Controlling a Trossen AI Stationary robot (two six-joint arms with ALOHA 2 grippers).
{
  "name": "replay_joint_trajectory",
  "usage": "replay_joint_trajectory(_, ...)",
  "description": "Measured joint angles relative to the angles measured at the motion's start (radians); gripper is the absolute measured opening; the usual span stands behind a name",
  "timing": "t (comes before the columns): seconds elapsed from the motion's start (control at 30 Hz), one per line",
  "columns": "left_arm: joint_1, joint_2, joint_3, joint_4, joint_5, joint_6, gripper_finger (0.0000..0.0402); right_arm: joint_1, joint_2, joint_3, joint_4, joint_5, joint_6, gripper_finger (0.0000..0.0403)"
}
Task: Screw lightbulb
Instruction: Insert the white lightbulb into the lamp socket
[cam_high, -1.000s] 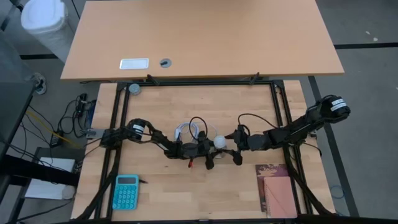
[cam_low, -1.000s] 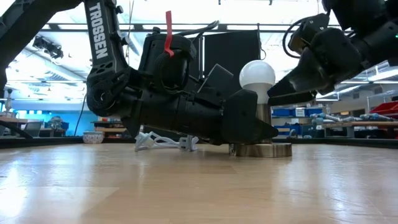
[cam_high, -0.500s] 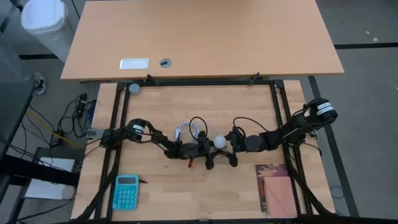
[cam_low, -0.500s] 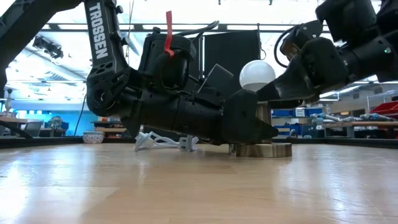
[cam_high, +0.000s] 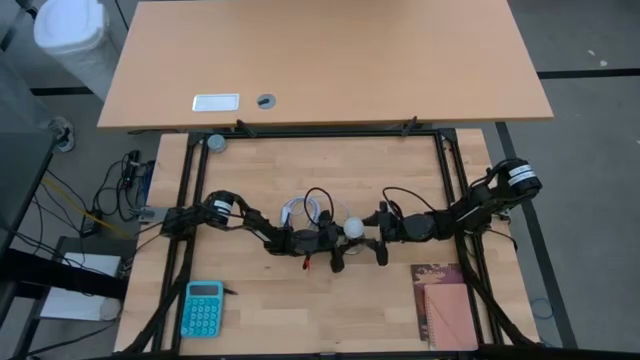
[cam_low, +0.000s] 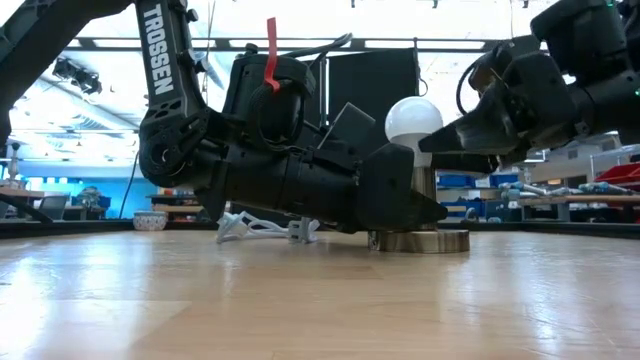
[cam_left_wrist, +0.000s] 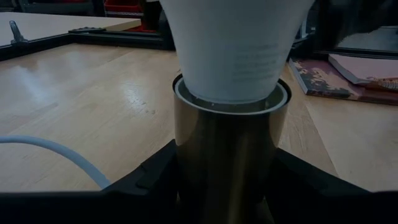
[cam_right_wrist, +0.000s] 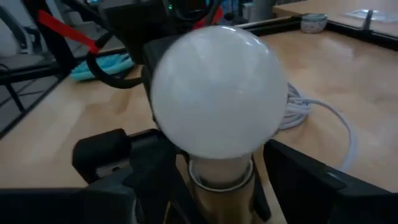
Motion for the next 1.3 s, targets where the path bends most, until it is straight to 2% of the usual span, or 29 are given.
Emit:
replay_joint_trajectory(0.67,0.000,0.000,0.000,0.003,0.000,0.002,0.0198,-0.101,0.000,0.000,0.017,-0.228,-0.031,0.0234)
replay_joint_trajectory(1.07,0.000,0.000,0.000,0.003,0.002,0.003,0.0198,-0.108,0.000,0.000,0.018,-0.233,-0.058,0.0232)
replay_joint_trajectory(1.3,0.000,0.000,0.000,0.005,0.001,0.002,0.0198,-0.105,0.000,0.037,-0.045,-0.193,-0.058,0.0228)
